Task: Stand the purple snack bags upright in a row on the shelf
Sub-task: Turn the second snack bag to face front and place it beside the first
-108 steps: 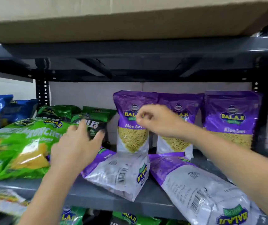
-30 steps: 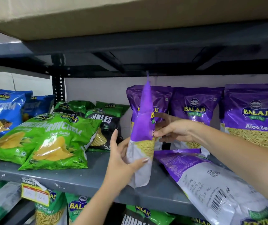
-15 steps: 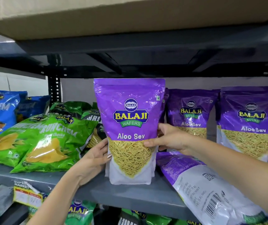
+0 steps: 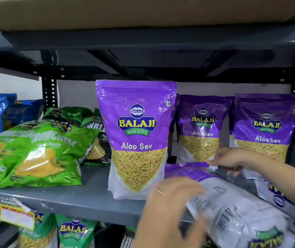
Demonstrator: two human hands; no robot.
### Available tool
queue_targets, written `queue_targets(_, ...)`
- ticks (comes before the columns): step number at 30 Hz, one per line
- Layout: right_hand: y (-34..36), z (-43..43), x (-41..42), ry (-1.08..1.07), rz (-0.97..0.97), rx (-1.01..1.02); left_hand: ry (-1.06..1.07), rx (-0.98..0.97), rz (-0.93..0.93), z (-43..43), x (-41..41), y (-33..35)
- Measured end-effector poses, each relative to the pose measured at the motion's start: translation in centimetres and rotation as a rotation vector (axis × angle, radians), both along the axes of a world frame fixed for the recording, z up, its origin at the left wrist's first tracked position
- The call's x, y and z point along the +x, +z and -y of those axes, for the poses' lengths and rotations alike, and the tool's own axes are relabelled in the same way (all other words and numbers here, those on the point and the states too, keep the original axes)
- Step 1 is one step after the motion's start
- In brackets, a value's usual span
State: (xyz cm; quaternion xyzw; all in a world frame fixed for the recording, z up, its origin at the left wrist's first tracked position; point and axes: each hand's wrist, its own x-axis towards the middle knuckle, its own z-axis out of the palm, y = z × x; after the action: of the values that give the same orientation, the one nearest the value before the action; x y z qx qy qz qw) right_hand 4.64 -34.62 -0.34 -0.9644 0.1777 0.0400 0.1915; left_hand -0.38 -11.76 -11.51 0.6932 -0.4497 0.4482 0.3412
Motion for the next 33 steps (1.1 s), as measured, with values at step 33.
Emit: queue_targets(33, 2.4, 0.5, -4.2, 0.247, 1.298, 1.354, 0.336, 0.537, 0.356, 2.7, 1.6, 1.0)
